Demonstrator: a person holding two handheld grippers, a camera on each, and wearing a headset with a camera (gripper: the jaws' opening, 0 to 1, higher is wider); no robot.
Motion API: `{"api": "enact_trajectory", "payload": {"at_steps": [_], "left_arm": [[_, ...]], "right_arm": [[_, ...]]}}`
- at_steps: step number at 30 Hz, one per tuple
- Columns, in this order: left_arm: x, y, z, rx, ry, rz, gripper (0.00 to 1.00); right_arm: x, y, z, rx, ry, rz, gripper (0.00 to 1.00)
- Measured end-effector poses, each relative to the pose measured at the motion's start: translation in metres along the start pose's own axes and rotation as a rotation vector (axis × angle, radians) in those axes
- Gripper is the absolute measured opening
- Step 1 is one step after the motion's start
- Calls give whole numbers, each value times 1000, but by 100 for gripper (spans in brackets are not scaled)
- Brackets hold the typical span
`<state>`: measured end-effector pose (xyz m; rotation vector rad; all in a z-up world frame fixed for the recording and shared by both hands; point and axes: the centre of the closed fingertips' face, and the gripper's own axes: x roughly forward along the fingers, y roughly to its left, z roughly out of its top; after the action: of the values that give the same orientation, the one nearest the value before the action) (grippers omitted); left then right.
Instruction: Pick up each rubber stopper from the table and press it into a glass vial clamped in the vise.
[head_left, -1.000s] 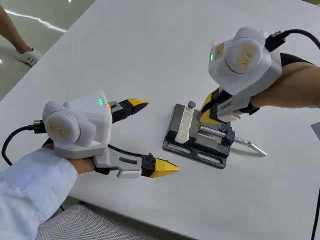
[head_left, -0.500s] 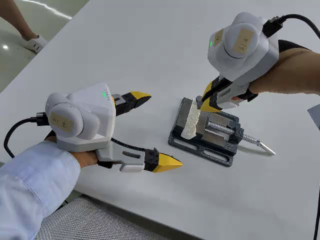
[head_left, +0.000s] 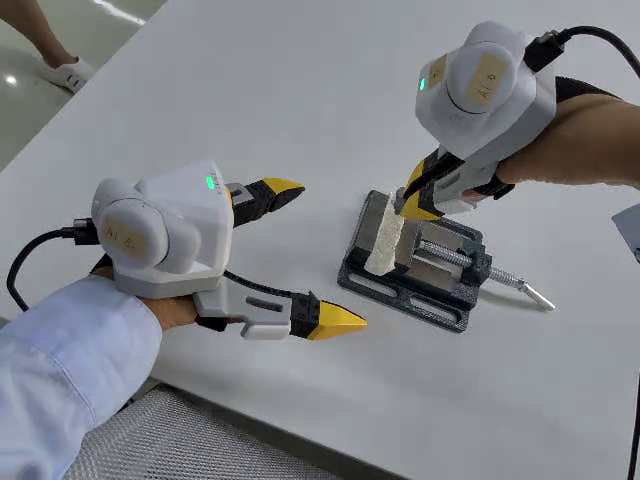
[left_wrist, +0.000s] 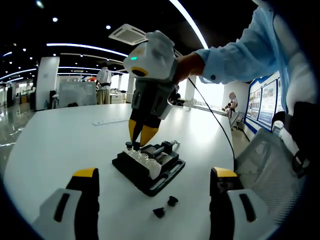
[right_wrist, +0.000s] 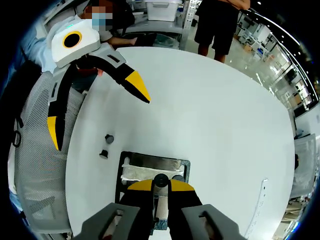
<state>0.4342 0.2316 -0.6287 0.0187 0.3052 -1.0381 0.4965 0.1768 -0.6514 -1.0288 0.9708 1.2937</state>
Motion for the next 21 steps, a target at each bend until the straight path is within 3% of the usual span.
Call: {"api": "enact_trajectory", "payload": {"at_steps": [21], "left_arm": [[-1,3,-3,-15,-5,10,89]], "right_arm": [[8,-3,-2,-24,25,-1,6]]}}
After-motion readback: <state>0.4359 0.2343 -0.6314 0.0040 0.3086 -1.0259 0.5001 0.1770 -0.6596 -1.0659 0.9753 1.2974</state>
